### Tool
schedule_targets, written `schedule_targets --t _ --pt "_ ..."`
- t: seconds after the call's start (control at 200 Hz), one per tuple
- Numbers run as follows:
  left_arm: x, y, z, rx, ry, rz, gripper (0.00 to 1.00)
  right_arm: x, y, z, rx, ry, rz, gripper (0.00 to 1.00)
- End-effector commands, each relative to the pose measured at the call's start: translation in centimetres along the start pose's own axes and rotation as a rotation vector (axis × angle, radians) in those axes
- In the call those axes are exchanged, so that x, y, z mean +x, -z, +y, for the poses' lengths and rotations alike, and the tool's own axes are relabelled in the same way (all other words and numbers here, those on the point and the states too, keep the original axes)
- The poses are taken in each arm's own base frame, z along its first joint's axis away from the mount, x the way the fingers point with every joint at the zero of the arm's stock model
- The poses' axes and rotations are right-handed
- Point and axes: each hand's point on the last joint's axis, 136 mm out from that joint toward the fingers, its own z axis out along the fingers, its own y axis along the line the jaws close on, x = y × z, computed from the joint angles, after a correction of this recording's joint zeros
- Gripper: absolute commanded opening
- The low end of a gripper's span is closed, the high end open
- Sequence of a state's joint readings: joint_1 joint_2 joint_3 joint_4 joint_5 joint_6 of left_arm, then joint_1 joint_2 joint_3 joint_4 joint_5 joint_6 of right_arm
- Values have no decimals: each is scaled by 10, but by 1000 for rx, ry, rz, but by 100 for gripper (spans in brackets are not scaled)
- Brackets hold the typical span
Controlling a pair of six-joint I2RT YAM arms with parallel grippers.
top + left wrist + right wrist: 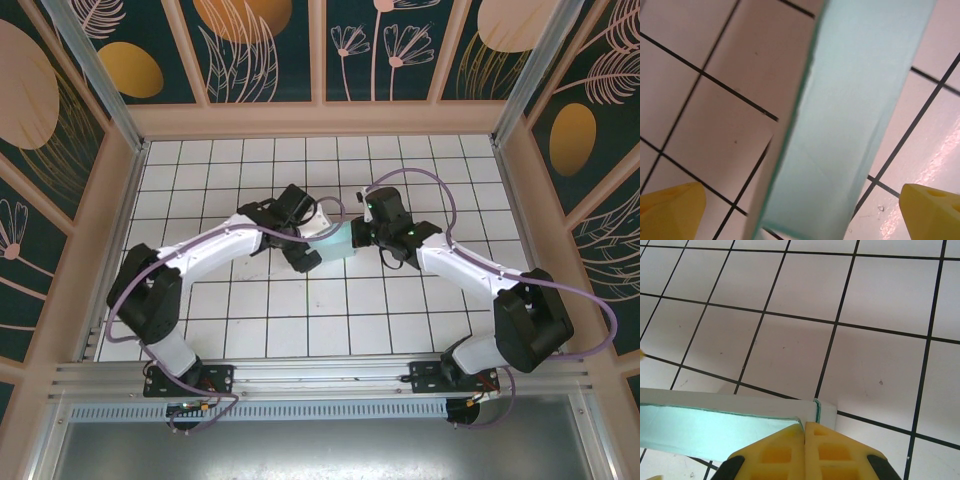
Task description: Fold the paper box
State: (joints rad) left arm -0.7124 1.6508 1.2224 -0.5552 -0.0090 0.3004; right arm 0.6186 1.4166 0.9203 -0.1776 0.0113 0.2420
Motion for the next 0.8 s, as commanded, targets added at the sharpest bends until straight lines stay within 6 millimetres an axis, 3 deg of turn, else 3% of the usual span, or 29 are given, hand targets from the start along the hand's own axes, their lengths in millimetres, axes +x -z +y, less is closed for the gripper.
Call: schedule_targets --t 0.0,0.165,0.285,0.375,0.606,0.796 --pt "-14 24 6 -36 72 -117 99 4 -1 -4 45 -5 34 0" --pt "-25 57 22 -114 242 -253 98 3 -2 -4 56 -44 46 0" --pt "-27 70 31 -122 408 -303 86 3 -3 -4 56 -58 50 0" --pt "-25 72 23 -65 480 -299 80 3 -4 -5 61 -63 49 0" --pt "-13 75 18 -33 592 -330 47 0 -5 -3 64 -67 58 0" --pt "-5 61 25 -59 636 -275 43 2 -6 -2 52 -78 55 0"
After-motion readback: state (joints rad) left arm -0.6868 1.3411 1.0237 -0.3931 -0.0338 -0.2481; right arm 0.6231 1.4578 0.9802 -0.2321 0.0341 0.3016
